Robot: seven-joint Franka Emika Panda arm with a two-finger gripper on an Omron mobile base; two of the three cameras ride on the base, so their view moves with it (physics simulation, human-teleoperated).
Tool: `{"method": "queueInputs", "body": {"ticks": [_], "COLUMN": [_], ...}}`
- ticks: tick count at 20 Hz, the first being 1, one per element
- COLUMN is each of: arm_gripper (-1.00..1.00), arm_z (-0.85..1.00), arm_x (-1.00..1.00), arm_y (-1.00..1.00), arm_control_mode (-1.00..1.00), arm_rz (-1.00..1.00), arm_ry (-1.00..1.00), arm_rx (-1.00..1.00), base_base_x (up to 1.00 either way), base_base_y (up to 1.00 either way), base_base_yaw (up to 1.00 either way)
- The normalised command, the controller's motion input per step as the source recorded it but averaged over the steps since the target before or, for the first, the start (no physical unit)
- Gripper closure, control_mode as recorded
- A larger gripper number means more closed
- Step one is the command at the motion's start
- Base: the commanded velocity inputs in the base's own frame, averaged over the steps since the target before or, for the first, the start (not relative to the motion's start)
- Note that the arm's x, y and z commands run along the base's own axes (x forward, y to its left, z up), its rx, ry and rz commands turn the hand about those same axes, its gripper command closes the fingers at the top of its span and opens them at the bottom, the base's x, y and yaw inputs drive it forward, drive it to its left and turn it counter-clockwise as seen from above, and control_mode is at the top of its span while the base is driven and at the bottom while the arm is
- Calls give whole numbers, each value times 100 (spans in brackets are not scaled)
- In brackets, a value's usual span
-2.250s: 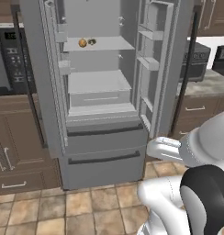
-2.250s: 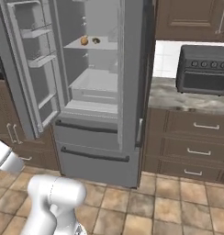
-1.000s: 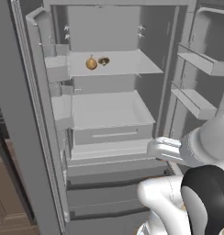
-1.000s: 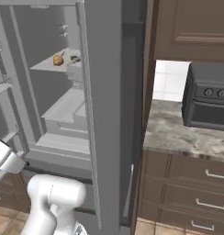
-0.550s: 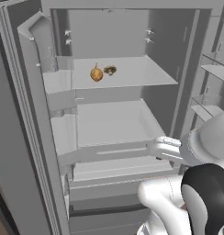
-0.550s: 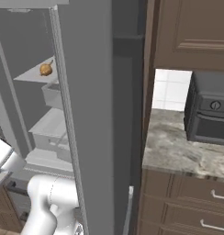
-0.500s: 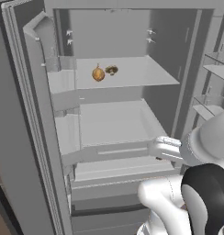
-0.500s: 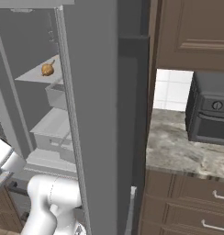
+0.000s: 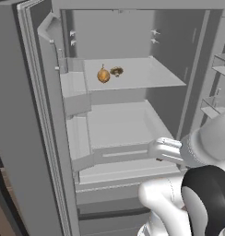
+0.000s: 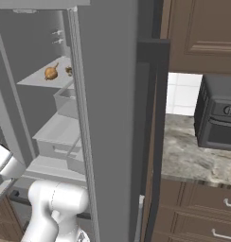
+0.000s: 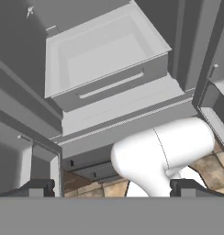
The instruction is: Gather the onion and mushroom from the fridge and place them on a tray on the dining counter. Then gather the chicken drumstick and fish from the fridge and place them on the other tray.
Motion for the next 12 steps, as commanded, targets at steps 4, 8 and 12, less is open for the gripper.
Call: {"method": "queueInputs", "body": {"ticks": [4,8,12], "arm_gripper": [-100,-100,-100], "arm_z": [0,58,76], "arm_x": [0,72,74], "arm_y": [0,0,3], "arm_control_mode": [100,-100,-100], "arm_rz": [0,11,15], "arm_ry": [0,-9,-12], "arm_rx": [0,0,0], "base_base_x": [77,0,0], "base_base_y": [0,0,0], "base_base_yaw": [3,0,0]}}
